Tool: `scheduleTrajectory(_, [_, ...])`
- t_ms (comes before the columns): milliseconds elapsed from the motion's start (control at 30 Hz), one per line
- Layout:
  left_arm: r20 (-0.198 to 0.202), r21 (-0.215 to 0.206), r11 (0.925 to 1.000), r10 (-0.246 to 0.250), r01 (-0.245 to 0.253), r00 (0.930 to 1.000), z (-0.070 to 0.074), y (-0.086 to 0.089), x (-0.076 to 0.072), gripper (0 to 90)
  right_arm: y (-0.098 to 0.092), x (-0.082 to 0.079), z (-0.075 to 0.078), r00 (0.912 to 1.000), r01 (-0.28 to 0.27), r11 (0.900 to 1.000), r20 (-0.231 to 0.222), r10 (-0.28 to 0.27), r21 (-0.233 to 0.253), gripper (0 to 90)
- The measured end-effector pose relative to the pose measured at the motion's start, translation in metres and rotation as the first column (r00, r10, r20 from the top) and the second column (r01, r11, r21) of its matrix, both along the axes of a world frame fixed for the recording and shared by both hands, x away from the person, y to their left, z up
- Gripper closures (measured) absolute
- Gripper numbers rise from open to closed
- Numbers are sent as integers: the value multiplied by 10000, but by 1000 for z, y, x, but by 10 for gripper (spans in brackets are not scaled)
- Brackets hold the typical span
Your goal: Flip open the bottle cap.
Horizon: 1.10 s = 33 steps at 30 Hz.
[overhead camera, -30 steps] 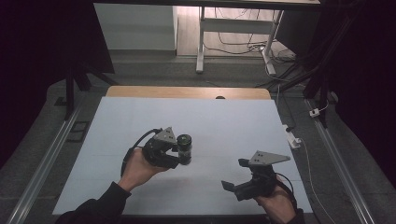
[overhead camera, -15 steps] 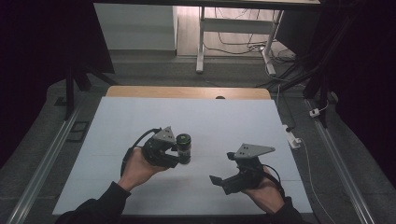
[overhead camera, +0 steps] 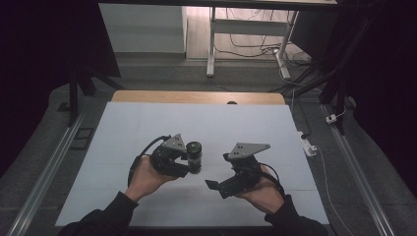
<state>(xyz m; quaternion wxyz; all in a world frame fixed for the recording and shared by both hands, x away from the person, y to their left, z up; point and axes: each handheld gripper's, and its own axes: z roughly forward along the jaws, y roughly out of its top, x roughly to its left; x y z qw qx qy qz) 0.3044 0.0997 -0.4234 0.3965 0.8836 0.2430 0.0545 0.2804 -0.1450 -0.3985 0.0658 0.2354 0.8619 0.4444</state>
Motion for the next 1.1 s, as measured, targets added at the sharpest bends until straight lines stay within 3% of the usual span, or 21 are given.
scheduleTrajectory(167, [-9,39,10000,-16,16,10000,-1,-1,0,541,10,3,4,9998,-181,9997,69,182,-183,0])
scheduleTrajectory(267, [-6,48,10000,-19,19,10000,-1,-1,0,541,12,4,7,9995,-260,9992,158,264,-292,45])
scheduleTrajectory(333, [7,87,10000,-34,34,10000,-1,-1,0,541,13,5,10,9990,-437,9989,124,439,-181,175])
scheduleTrajectory(400, [13,71,10000,-19,19,10000,-1,-1,0,541,13,6,11,9989,-449,9989,97,451,-149,218])
scheduleTrajectory(433, [14,59,10000,-17,17,10000,-1,-1,0,541,13,7,12,9985,-546,9985,5,546,-59,338])
scheduleTrajectory(500, [10,38,10000,-18,18,10000,-1,-1,0,541,13,8,13,9978,-652,9979,-72,652,-32,384])
scheduleTrajectory(533, [0,-5,10000,8,-8,10000,-1,-1,0,541,13,9,13,9971,-757,9970,-81,755,-165,506])
scheduleTrajectory(600, [-16,-43,10000,34,-34,10000,-1,-1,0,541,13,10,14,9966,-816,9964,-125,813,-223,539])
scheduleTrajectory(733, [-29,21,10000,-51,51,10000,-1,-1,0,541,11,15,15,9946,-976,9952,-358,975,-16,791])
scheduleTrajectory(767, [-36,19,10000,-64,64,10000,-1,-1,0,541,11,15,15,9946,-976,9952,-358,975,-16,791])
scheduleTrajectory(833, [-52,20,10000,-79,79,10000,-1,-1,0,542,9,16,17,9933,-1074,9941,-420,1080,170,897])
scheduleTrajectory(1100, [-57,48,10000,-78,78,10000,-2,-2,1,541,15,17,23,9910,-1276,9917,-391,1281,146,900])
